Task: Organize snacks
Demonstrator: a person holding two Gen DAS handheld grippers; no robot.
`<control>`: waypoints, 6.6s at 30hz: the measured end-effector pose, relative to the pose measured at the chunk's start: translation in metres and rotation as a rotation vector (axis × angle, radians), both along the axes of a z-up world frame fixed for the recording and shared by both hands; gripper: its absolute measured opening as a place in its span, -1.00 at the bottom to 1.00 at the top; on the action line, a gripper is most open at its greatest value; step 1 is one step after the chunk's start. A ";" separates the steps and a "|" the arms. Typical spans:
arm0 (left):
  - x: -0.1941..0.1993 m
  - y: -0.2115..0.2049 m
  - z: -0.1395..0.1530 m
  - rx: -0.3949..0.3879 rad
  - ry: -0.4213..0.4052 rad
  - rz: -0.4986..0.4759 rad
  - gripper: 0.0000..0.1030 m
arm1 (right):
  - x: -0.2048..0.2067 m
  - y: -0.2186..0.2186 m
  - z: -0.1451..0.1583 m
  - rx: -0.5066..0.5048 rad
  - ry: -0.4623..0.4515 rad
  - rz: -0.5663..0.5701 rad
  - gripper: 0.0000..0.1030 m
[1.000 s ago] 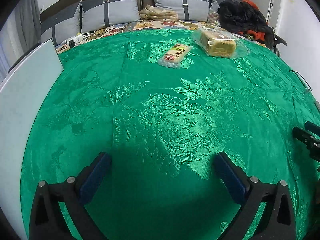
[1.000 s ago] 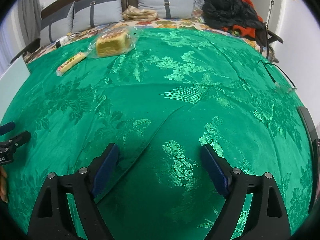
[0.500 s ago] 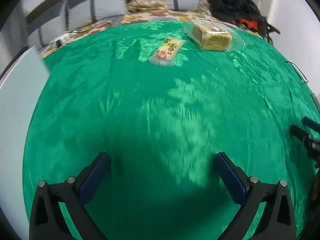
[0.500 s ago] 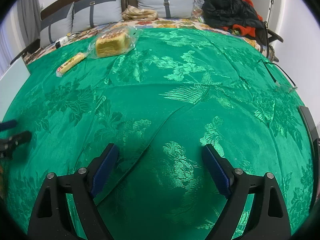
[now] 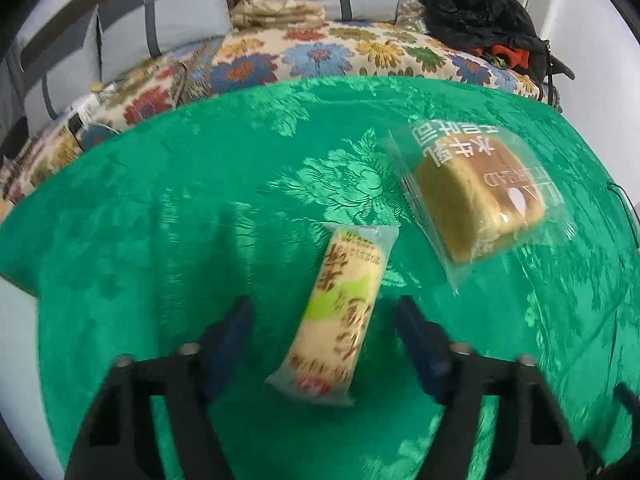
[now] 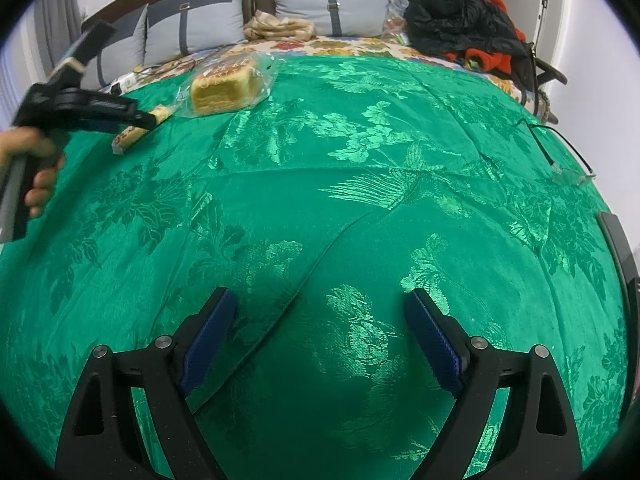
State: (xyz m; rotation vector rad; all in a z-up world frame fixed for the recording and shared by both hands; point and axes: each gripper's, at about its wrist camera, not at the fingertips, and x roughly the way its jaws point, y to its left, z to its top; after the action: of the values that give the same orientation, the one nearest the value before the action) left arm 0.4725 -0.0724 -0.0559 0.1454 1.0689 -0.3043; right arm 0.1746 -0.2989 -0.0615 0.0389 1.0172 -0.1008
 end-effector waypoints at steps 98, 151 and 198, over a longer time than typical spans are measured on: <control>-0.227 0.128 -0.015 -0.003 -0.123 0.276 1.00 | 0.127 0.018 0.066 0.257 -0.095 -0.033 0.73; -0.239 0.128 -0.016 -0.009 -0.125 0.205 1.00 | -0.058 0.064 0.011 -0.059 -0.068 0.010 0.87; -0.234 0.110 -0.003 0.020 -0.002 0.104 0.02 | -0.039 0.047 0.045 0.174 0.080 0.055 0.84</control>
State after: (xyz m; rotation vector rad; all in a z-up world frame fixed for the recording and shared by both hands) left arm 0.2382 0.0372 -0.0588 0.1075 1.0743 -0.1998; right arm 0.1356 -0.2514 -0.0163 0.1660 1.1040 0.0371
